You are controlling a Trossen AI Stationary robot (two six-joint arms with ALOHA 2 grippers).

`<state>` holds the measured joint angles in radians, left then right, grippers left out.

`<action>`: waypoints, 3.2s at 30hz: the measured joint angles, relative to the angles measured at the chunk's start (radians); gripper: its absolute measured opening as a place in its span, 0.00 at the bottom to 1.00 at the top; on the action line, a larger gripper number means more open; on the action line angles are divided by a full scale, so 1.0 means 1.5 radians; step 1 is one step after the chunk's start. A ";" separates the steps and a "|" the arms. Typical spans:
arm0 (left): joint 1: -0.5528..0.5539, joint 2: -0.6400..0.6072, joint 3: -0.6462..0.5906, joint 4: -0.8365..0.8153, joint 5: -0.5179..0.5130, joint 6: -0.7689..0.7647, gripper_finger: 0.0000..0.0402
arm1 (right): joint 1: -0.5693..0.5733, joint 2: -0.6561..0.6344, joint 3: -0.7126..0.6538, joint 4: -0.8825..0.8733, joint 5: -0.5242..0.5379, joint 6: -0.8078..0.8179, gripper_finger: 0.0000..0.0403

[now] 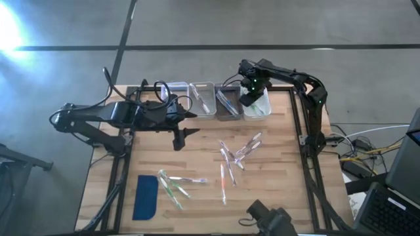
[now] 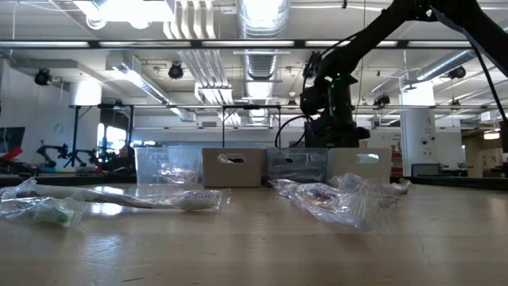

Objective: Pick & Place Toothbrushes
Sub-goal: Put the green toothbrush into the white bin, then put the purple toothbrush into the gray bin

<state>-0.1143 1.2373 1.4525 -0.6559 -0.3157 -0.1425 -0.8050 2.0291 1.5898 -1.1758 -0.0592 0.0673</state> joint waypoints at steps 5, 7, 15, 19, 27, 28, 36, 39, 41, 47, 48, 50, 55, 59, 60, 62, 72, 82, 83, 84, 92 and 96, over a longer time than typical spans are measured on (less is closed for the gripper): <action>0.000 0.000 0.000 0.000 0.000 0.000 0.63 | -0.016 0.001 -0.008 0.006 -0.005 0.015 0.03; 0.000 0.000 0.000 0.000 0.000 0.000 0.63 | -0.021 0.001 -0.012 0.007 -0.018 0.006 0.03; 0.000 0.000 0.000 0.000 0.000 0.000 0.63 | -0.029 0.001 -0.045 0.038 -0.036 -0.001 0.03; 0.000 0.000 0.000 0.000 0.000 0.000 0.63 | -0.032 0.001 -0.064 0.051 -0.036 -0.006 0.03; 0.000 0.000 0.000 0.000 -0.001 0.000 0.63 | -0.033 0.000 -0.076 0.061 -0.037 -0.014 0.05; 0.000 0.000 0.000 0.000 0.000 0.000 0.63 | -0.033 -0.002 -0.076 0.061 -0.037 -0.016 0.07; 0.000 0.000 0.000 0.000 -0.001 0.000 0.63 | -0.032 -0.044 -0.072 0.061 -0.041 -0.033 0.29; 0.000 0.000 0.000 0.001 -0.001 0.007 0.63 | -0.032 -0.071 -0.072 0.054 -0.038 -0.033 0.36; 0.000 0.000 0.000 0.001 -0.001 0.007 0.63 | -0.032 -0.094 -0.072 0.048 -0.038 -0.033 0.40; 0.000 0.000 0.000 0.003 -0.001 0.007 0.63 | -0.030 -0.167 -0.071 0.005 -0.036 -0.028 0.44; 0.000 0.000 0.000 0.003 -0.001 0.007 0.63 | -0.029 -0.179 -0.071 -0.005 -0.036 -0.024 0.44; 0.000 0.000 0.000 0.003 -0.001 0.007 0.63 | -0.025 -0.206 -0.071 -0.018 -0.036 -0.011 0.43; 0.001 0.000 -0.001 0.004 -0.001 0.007 0.63 | -0.014 -0.282 -0.084 -0.032 -0.038 0.027 0.37; 0.001 0.000 -0.001 0.003 -0.001 0.008 0.63 | 0.006 -0.350 -0.093 -0.032 -0.051 0.052 0.31; 0.001 0.000 -0.001 0.003 -0.001 0.008 0.63 | 0.013 -0.366 -0.094 -0.032 -0.052 0.064 0.29; 0.001 0.000 -0.001 0.003 -0.001 0.008 0.63 | 0.032 -0.400 -0.094 -0.032 -0.052 0.092 0.26; 0.001 0.000 -0.001 0.003 0.000 0.001 0.63 | 0.135 -0.561 -0.094 -0.030 -0.054 0.169 0.11; 0.000 0.000 -0.001 0.003 0.000 0.000 0.63 | 0.209 -0.666 -0.094 -0.029 -0.053 0.179 0.02; 0.000 0.000 -0.001 0.003 0.000 0.000 0.63 | 0.212 -0.674 -0.094 -0.028 -0.053 0.176 0.02; 0.000 0.000 -0.001 0.003 0.000 0.000 0.63 | 0.217 -0.682 -0.094 -0.027 -0.053 0.169 0.02; 0.002 0.002 -0.001 0.003 -0.011 -0.020 0.63 | 0.233 -0.764 -0.094 -0.028 -0.050 0.068 0.02; 0.002 0.002 -0.001 0.003 -0.013 -0.036 0.63 | 0.233 -0.797 -0.094 -0.028 -0.049 0.007 0.02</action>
<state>-0.1120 1.2404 1.4517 -0.6510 -0.3347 -0.1970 -0.4557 0.8330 1.4487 -1.2171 -0.1322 0.0782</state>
